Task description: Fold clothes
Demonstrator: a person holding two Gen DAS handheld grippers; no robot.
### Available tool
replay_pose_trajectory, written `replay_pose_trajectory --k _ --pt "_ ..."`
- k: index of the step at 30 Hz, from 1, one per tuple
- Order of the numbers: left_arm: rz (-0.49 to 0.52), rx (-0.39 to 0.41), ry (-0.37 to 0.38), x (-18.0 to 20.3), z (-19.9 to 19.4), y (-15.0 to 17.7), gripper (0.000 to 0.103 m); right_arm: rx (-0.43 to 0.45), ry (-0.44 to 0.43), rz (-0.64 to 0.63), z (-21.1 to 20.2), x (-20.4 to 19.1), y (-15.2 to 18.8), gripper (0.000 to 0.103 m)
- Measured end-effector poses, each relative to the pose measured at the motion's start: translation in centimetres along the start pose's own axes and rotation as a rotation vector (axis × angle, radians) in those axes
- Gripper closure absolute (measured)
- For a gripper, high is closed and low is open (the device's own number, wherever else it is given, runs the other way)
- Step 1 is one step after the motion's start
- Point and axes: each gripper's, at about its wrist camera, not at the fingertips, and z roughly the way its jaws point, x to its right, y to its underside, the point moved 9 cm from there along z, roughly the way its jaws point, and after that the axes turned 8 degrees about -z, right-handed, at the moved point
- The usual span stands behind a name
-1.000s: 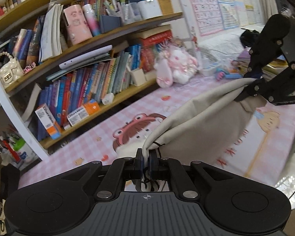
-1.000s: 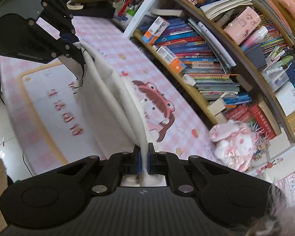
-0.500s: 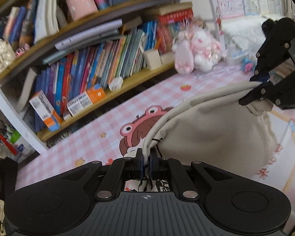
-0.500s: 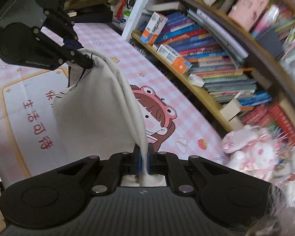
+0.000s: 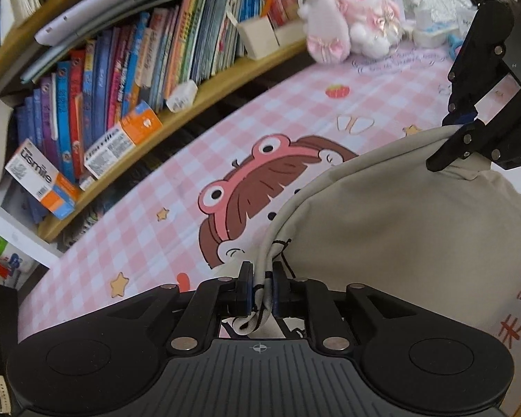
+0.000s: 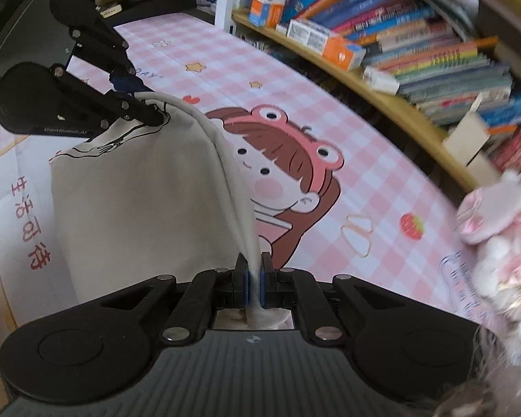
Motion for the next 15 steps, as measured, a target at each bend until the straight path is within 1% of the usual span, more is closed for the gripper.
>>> replay_pose_trajectory --k 2,3,4,5,6,7,8,10,12,13,15 --pt "-0.009 -0.005 -0.019 -0.5 0.5 0.0 0.067 -0.006 -0.018 0.02 0.6 0.3 0.2 0.096" --pt "-0.021 -0.001 -0.031 -0.9 0.6 -0.1 0.051 -0.009 -0.021 0.032 0.8 0.5 0.3 0.094" --pt "-0.036 0.004 -0.04 -1.3 0.6 -0.1 0.039 -0.01 -0.016 0.042 1.1 0.8 0.4 0.091" --pt "-0.065 0.017 -0.036 -1.9 0.4 -0.3 0.035 -0.011 -0.005 0.054 1.4 1.1 0.4 0.081" --pt "-0.1 0.033 -0.026 -2.5 0.0 -0.5 0.032 -0.012 0.004 0.075 1.6 1.6 0.5 0.073" --pt "-0.14 0.05 -0.011 -3.1 -0.4 -0.7 0.031 -0.013 0.009 0.104 1.9 2.1 0.6 0.071" --pt "-0.188 0.07 0.003 -3.8 -1.0 -0.9 0.03 -0.014 0.015 0.133 2.1 2.6 0.7 0.071" --pt "-0.288 0.121 0.016 -5.1 -2.3 -1.2 0.024 -0.001 0.025 0.216 1.8 3.2 1.1 0.071" --pt "-0.396 0.172 0.048 -6.3 -3.5 -0.9 0.024 0.017 0.034 0.307 1.2 3.8 1.6 0.071" --pt "-0.445 0.189 0.069 -6.7 -4.0 -0.6 0.024 0.026 0.039 0.353 0.9 4.0 1.9 0.071" --pt "-0.546 0.205 0.139 -7.2 -4.3 0.4 0.025 0.045 0.048 0.444 0.3 4.6 2.4 0.071"
